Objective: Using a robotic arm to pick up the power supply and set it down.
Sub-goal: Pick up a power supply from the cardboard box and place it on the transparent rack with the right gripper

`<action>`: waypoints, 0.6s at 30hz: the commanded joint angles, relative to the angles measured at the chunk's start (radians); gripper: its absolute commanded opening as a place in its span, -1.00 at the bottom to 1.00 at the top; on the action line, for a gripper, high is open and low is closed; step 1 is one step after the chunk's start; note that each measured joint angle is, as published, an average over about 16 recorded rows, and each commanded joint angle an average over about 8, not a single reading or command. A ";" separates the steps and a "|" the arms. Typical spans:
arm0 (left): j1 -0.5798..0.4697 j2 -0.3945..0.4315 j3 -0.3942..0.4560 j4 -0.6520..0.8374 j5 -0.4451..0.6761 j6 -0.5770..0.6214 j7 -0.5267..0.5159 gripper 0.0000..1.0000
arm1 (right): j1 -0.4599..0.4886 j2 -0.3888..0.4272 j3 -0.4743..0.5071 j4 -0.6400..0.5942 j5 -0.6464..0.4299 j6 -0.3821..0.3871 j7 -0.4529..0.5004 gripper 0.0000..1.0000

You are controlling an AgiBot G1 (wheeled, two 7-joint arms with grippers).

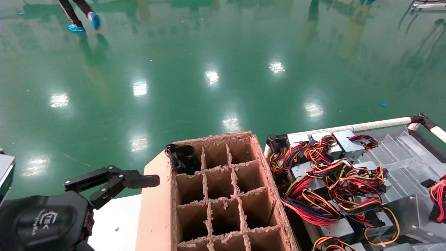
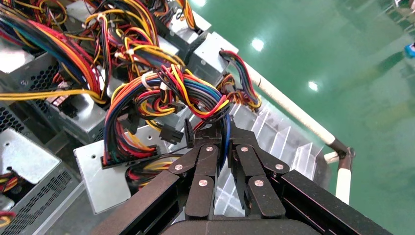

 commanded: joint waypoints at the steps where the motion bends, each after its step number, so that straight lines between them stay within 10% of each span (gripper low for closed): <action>1: 0.000 0.000 0.000 0.000 0.000 0.000 0.000 1.00 | 0.004 -0.003 -0.004 -0.008 -0.005 0.000 -0.002 -1.00; 18: 0.000 0.000 0.000 0.000 0.000 0.000 0.000 1.00 | 0.052 -0.029 -0.023 -0.038 -0.037 0.071 -0.002 -1.00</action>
